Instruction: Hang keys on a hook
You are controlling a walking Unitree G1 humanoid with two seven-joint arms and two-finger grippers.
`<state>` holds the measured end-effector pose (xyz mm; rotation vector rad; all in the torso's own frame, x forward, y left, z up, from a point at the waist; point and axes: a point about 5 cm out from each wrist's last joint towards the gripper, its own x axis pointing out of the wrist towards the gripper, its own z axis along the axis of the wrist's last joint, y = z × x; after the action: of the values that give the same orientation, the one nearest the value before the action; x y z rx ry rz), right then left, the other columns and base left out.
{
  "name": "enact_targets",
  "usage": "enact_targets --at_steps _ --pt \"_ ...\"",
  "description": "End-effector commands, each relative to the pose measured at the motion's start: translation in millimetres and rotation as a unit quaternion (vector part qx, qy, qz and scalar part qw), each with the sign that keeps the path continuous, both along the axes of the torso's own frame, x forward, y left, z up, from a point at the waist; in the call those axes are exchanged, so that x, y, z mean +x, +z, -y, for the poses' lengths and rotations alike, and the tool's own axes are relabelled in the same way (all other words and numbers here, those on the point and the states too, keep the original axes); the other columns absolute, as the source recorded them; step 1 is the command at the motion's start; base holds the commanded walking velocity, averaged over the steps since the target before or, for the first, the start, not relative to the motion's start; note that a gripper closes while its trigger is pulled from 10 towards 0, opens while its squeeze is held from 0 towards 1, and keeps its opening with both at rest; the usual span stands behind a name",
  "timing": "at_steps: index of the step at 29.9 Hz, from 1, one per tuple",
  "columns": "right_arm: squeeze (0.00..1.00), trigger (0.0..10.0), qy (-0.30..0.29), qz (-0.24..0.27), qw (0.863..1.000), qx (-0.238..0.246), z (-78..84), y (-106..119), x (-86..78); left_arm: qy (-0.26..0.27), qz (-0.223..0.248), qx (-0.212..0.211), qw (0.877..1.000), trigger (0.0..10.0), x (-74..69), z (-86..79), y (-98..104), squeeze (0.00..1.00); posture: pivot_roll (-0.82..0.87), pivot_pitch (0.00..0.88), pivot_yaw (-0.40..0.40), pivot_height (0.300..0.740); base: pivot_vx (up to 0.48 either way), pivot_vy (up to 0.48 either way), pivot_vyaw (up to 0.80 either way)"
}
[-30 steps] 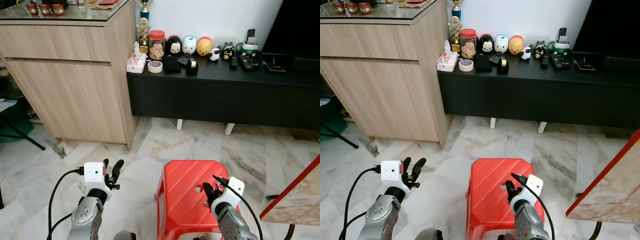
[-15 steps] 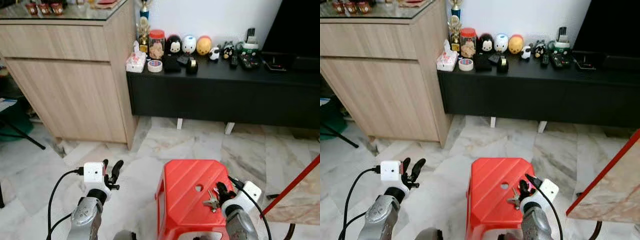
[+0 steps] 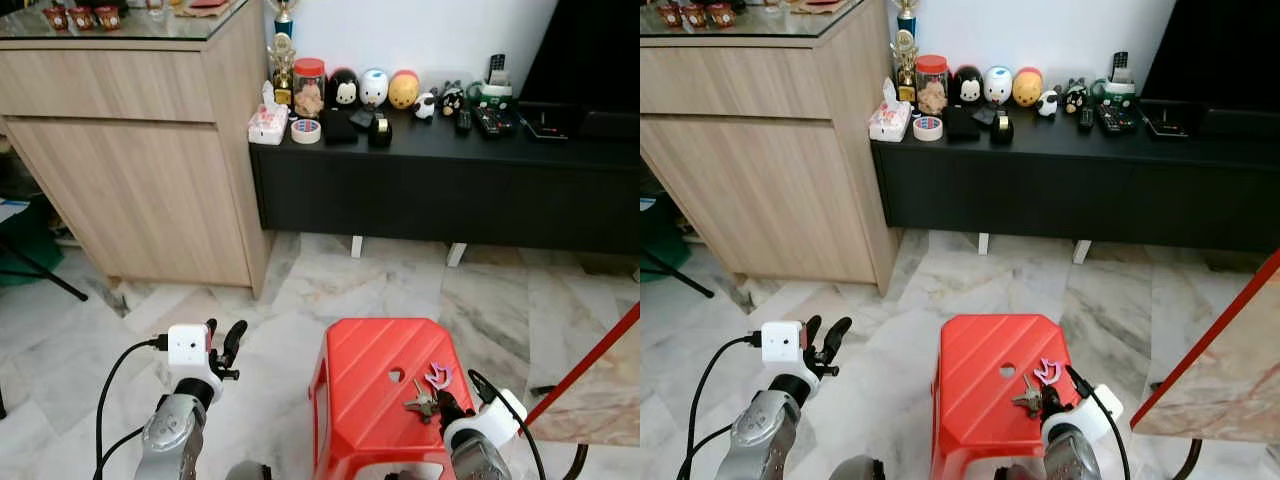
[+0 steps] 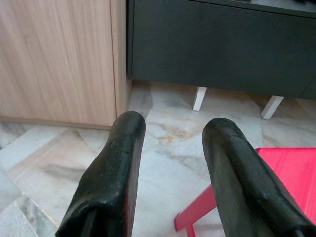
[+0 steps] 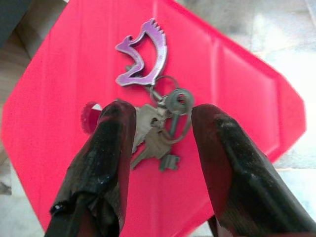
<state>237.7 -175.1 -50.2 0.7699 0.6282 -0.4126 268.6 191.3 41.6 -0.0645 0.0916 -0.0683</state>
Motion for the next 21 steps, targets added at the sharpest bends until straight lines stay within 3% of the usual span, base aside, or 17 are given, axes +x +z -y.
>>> enact_targets --at_steps 1,11,20,21 --pt "0.0 10.0 -0.008 -0.003 1.0 0.012 0.2 -1.7 -1.3 0.001 -0.007 0.005 1.0 10.0 -0.3 -1.5 -1.8 0.0 0.11 0.036 -0.039 0.645 0.0 0.0 0.0" --pt "0.0 10.0 -0.01 -0.005 1.0 0.024 1.7 -2.6 -0.4 0.003 -0.006 0.006 1.0 10.0 0.5 -1.5 -1.1 0.0 0.11 0.039 -0.038 0.645 0.0 0.0 0.0" --pt "0.0 10.0 0.016 0.03 0.999 -0.021 4.7 3.7 5.3 0.007 0.0 0.004 1.0 10.0 5.1 -2.4 1.9 0.0 0.11 0.05 -0.04 0.645 0.0 0.0 0.0" --pt "0.0 10.0 0.026 0.037 0.998 -0.046 6.8 5.7 6.4 0.007 0.0 0.005 1.0 10.0 5.8 -2.2 2.5 0.0 0.11 0.053 -0.039 0.645 0.0 0.0 0.0"
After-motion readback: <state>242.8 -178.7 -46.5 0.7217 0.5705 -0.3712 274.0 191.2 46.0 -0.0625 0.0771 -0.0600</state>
